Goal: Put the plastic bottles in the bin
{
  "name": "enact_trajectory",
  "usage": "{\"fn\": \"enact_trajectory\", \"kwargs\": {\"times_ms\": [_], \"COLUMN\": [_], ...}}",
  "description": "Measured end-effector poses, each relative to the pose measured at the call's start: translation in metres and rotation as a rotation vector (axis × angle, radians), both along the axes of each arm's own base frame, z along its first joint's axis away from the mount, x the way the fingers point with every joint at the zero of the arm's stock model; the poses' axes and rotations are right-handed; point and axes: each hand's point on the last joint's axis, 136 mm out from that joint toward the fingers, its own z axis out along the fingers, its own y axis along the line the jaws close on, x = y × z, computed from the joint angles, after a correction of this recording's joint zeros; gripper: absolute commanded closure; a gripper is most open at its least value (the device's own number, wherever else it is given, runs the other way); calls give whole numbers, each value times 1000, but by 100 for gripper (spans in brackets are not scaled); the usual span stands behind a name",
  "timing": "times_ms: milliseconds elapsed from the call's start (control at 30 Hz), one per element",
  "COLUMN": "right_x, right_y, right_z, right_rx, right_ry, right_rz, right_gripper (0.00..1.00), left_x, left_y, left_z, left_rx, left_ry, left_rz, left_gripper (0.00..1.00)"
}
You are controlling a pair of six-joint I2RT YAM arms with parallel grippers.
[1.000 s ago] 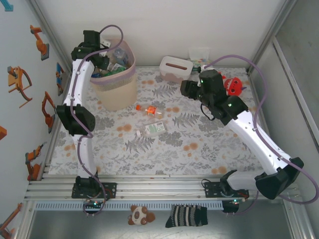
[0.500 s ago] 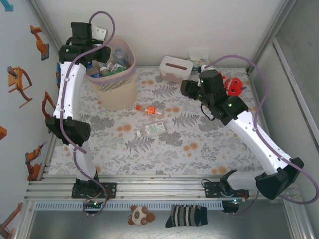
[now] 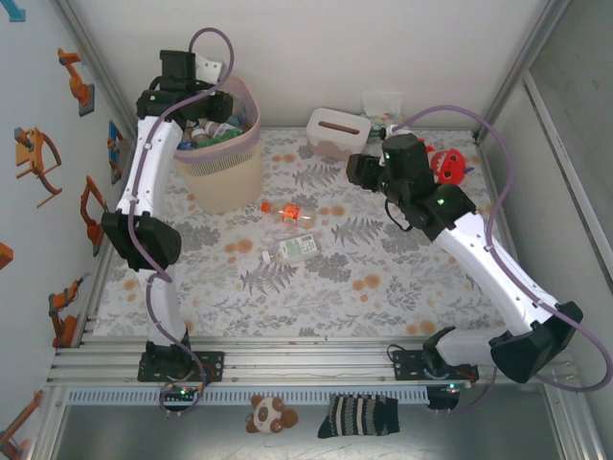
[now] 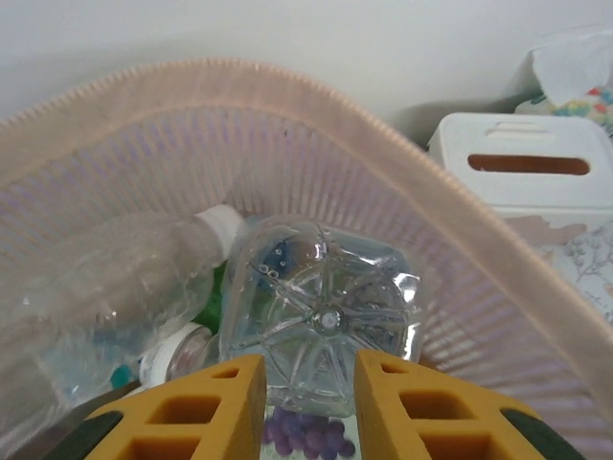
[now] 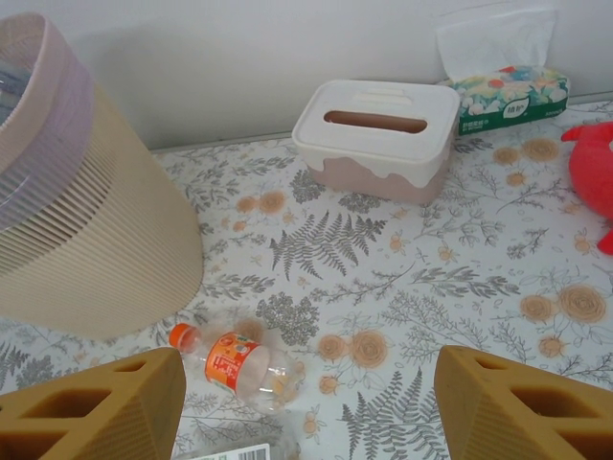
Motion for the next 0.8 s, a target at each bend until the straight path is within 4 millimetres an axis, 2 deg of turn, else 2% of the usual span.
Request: {"fn": "enact_trajectory", "kwargs": {"times_ms": [100, 433, 667, 800], "right_x": [-1, -3, -3, -3], "right_y": [-2, -3, -3, -3], "right_z": [0, 0, 0, 0], "right_rx": [-2, -1, -1, -1], "right_ry": [-2, -4, -3, -3], "right_rz": [-5, -6, -6, -5], "right_gripper": [31, 31, 31, 31], "left_x": [9, 14, 9, 0], "left_y": [1, 6, 4, 7], "left_z": [-11, -10, -3, 12], "left_rx": [3, -4, -28, -35], "left_ry": [8, -1, -1, -19], "left_rz": [12, 33, 30, 42], "left_gripper": [71, 71, 71, 71]}}
